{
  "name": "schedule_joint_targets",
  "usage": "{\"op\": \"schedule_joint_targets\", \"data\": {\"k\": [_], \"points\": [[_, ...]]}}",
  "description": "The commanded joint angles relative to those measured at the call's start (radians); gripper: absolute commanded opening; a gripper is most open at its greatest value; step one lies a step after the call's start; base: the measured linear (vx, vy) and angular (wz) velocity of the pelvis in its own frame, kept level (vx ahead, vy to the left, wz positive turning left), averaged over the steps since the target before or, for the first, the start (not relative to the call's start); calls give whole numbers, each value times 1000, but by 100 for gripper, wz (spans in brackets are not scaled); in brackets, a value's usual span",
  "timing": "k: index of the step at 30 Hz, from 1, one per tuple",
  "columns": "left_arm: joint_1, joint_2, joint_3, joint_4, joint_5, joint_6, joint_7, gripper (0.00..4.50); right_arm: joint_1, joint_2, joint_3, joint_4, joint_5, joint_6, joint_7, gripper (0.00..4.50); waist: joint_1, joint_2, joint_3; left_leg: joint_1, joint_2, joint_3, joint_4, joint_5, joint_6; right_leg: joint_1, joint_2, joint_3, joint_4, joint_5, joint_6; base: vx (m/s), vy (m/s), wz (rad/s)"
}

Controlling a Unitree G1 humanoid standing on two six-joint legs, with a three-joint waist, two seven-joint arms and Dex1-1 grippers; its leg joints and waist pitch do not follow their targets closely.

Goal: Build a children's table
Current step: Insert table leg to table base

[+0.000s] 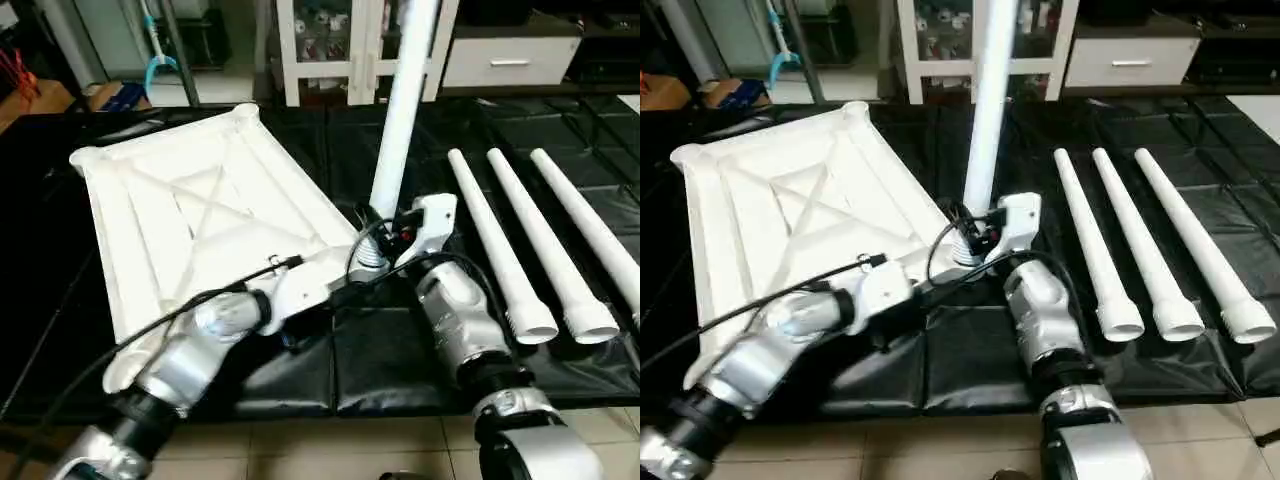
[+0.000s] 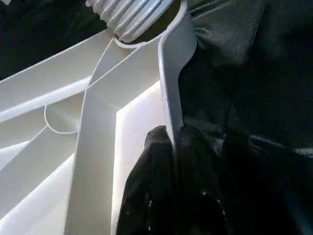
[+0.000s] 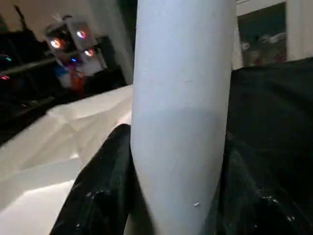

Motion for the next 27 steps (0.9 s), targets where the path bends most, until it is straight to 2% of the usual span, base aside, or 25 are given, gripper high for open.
{"op": "schedule_joint_targets", "data": {"k": [1, 2, 4, 5, 8, 9, 10, 13, 14, 16, 18, 19, 21, 23, 26, 27], "points": [[24, 26, 18, -11, -5, -62, -14, 0, -36, -54, -59, -52, 32, 19, 1, 187, 6, 5, -83, 6, 32, -4, -55, 29, 168, 67, -35, 20, -19, 128, -294, 0, 0, 0], [25, 29, 20, -10, -6, -71, -13, 0, -39, -59, -61, -61, 39, 27, 10, 187, 8, 4, -82, 4, 32, -4, -54, 32, 179, 68, -35, 19, -19, 114, -293, 0, 0, 0], [30, 34, 29, -14, -23, -74, -27, 0, -42, -68, -64, -84, 55, 46, 26, 187, 8, 3, -80, 5, 34, -2, -55, 11, 177, 66, -36, 19, -22, 66, -291, 0, 0, 0], [39, 40, 45, -25, -55, -77, -57, 50, -42, -81, -68, -116, 75, 77, 52, 187, 11, 2, -80, 6, 35, -2, -55, -3, 172, 68, -37, 19, -23, 42, -288, 0, 0, 0], [52, 52, 84, -56, -114, -74, -102, 71, -34, -103, -65, -174, 94, 127, 104, 187, 18, 0, -79, 8, 36, -1, -55, -9, 160, 66, -34, 20, -24, 11, -275, 0, 0, 0], [55, 59, 99, -67, -135, -78, -117, 96, -28, -110, -62, -195, 95, 139, 116, 187, 23, 4, -77, 12, 36, 1, -55, -21, 154, 60, -32, 20, -25, -8, -271, 0, 0, 0], [55, 61, 101, -68, -136, -81, -118, 96, -28, -110, -63, -198, 97, 141, 117, 187, 25, 3, -77, 13, 36, 2, -55, -27, 150, 59, -31, 20, -26, -15, -267, 0, 0, 0], [55, 71, 111, -67, -148, -91, -128, 117, -29, -108, -79, -210, 117, 154, 107, 187, 25, 0, -73, 8, 35, 3, -58, -76, 123, 59, -33, 23, -29, -70, -257, 0, 0, 0], [55, 72, 116, -65, -152, -94, -132, 129, -29, -108, -82, -211, 120, 154, 103, 187, 24, 1, -72, 9, 34, 3, -60, -113, 97, 59, -34, 24, -33, -116, -248, 0, 0, 0], [57, 72, 126, -68, -160, -96, -138, 146, -28, -110, -83, -216, 121, 154, 101, 187, 26, 2, -72, 12, 34, 4, -61, -135, 78, 56, -33, 25, -35, -134, -243, 0, 0, 0], [59, 57, 166, -95, -213, -84, -143, 146, -18, -115, -77, -243, 116, 172, 112, 187, 26, 2, -73, 9, 32, 4, -62, -132, 67, 59, -31, 25, -32, -127, -240, 0, 0, 0], [58, 51, 189, -114, -245, -72, -145, 162, -14, -118, -72, -258, 114, 183, 118, 187, 27, 2, -73, 10, 32, 5, -61, -127, 64, 59, -31, 25, -31, -119, -241, 0, 0, 0], [53, 38, 246, -157, -325, -29, -147, 181, -2, -135, -45, -295, 87, 202, 139, 187, 28, -2, -75, 8, 32, 5, -59, -113, 68, 61, -30, 25, -28, -92, -245, 0, 0, 0], [28, 25, 308, -177, -392, 30, -130, 193, 14, -159, 8, -342, 40, 223, 172, 187, 31, -2, -76, 4, 29, 3, -57, -79, 78, 63, -27, 22, -23, -57, -250, 0, 0, 0], [-52, -3, 392, -132, -398, 89, -5, 207, 29, -192, 103, -404, -40, 250, 207, 187, 30, -5, -76, 3, 26, 3, -52, -76, 87, 65, -26, 21, -24, -62, -240, 0, 0, 0], [-105, -18, 426, -99, -377, 143, 81, 228, 30, -197, 139, -424, -75, 254, 209, 187, 29, -3, -77, 4, 25, 3, -51, -78, 87, 65, -26, 21, -24, -70, -234, 0, 0, 0]]}}
